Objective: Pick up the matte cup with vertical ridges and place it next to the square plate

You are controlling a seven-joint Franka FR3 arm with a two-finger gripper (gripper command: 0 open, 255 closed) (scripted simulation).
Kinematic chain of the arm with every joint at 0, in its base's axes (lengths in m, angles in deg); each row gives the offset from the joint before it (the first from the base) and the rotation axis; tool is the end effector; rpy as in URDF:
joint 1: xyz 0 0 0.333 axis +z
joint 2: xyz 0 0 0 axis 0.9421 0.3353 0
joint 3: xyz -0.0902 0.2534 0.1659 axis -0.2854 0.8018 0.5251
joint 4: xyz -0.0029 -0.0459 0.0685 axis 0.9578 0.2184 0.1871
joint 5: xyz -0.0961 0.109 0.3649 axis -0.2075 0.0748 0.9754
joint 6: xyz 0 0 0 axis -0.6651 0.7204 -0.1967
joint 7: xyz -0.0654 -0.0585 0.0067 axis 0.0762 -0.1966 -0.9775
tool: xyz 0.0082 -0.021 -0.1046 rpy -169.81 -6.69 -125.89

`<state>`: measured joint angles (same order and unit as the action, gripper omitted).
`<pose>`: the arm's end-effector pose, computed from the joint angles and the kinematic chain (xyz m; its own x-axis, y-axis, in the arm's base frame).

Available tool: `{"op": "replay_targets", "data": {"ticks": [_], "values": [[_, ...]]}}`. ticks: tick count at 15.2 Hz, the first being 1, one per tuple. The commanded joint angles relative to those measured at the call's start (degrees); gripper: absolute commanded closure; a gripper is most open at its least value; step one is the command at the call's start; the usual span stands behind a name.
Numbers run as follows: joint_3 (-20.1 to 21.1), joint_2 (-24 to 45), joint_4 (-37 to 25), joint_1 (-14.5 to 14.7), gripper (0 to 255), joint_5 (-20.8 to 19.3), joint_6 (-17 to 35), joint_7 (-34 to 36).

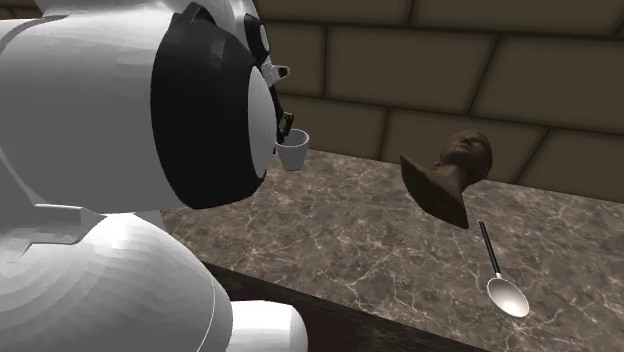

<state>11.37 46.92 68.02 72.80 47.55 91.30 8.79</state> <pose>0.4867 -0.0087 0.5086 0.9856 0.1212 -0.1176 0.1408 -0.9742 0.1761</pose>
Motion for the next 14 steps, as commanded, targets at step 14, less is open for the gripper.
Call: {"op": "replay_targets", "data": {"ticks": [14], "values": [[13.1,-3.9,2.9,9.2,255,6.4,-4.1,19.9]]}}
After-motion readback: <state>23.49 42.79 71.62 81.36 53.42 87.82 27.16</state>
